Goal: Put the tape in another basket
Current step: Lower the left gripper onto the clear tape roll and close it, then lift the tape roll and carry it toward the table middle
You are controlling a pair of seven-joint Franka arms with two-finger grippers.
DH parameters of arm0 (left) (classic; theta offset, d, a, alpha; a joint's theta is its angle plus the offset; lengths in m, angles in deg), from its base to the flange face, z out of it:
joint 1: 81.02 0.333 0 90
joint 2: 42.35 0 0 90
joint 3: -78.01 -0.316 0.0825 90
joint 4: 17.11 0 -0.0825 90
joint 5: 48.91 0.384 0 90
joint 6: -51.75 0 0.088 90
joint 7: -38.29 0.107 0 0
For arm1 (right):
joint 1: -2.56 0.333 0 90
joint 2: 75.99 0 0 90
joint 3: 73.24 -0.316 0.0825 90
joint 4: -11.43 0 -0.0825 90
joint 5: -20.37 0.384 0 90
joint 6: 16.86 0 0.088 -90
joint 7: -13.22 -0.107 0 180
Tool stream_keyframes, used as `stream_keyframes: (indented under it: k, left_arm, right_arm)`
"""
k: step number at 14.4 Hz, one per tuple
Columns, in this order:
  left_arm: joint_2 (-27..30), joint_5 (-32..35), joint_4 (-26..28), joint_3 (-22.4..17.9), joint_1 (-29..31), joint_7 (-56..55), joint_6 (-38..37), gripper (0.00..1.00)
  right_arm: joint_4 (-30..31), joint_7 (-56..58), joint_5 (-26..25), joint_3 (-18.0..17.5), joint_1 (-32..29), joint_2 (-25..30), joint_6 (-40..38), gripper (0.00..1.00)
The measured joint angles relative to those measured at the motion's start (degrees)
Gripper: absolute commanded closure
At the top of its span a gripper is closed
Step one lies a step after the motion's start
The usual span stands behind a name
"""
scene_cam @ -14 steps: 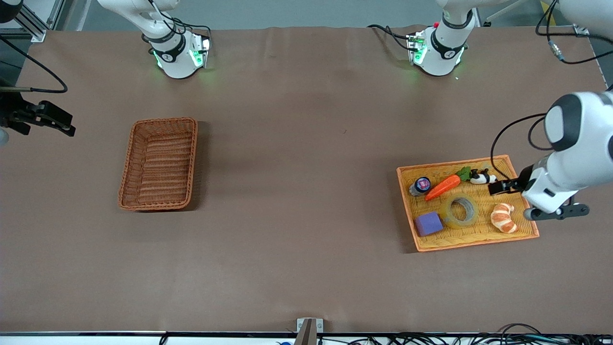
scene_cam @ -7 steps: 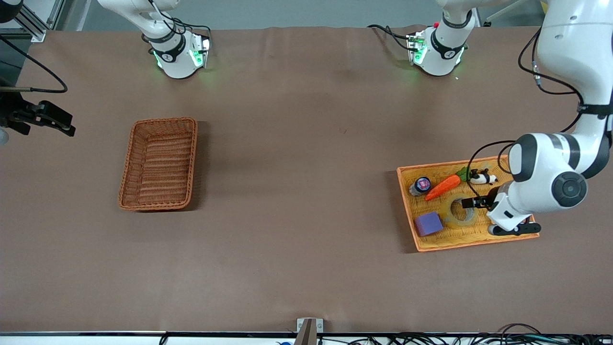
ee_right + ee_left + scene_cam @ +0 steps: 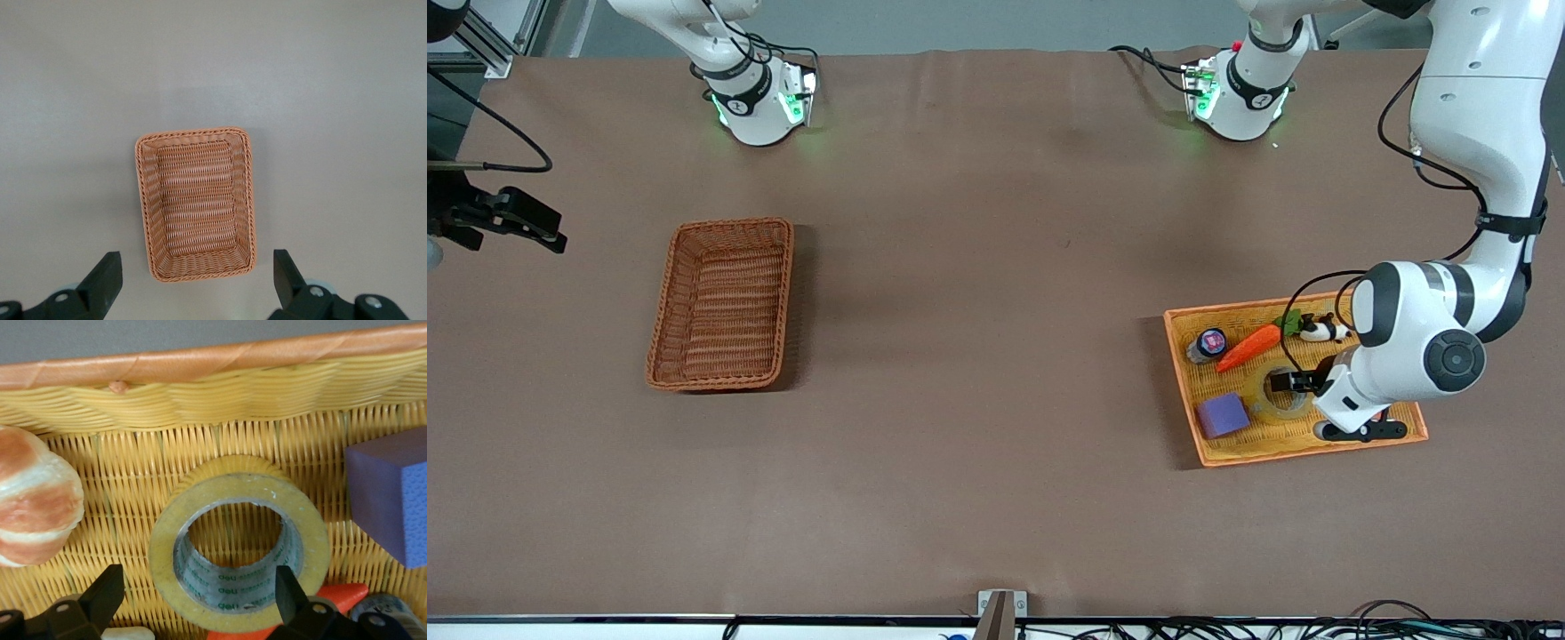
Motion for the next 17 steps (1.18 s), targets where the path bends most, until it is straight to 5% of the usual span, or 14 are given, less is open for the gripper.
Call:
stream_keyframes:
  k: [6, 7, 10, 12, 17]
  left_arm:
    - [-2.8, 0.0, 0.1, 0.0, 0.5, 0.0, 1.7, 0.03]
    - [-3.1, 0.0, 0.1, -0.1, 0.6, 0.0, 1.8, 0.1]
    - [-3.5, 0.0, 0.1, -0.1, 0.6, 0.0, 3.4, 0.68]
    - [-3.6, 0.0, 0.1, -0.2, 0.7, 0.0, 4.6, 0.96]
    - [-3.3, 0.2, -0.1, -0.3, 1.6, 0.3, 4.4, 1.0]
  right_arm:
    - [0.0, 0.0, 0.0, 0.0, 0.0, 0.0, 0.1, 0.0]
    - [0.0, 0.0, 0.0, 0.0, 0.0, 0.0, 0.1, 0.0]
    - [0.0, 0.0, 0.0, 0.0, 0.0, 0.0, 0.0, 0.0]
    - [0.0, 0.0, 0.0, 0.0, 0.0, 0.0, 0.0, 0.0]
    - [0.0, 0.0, 0.0, 0.0, 0.0, 0.0, 0.0, 0.0]
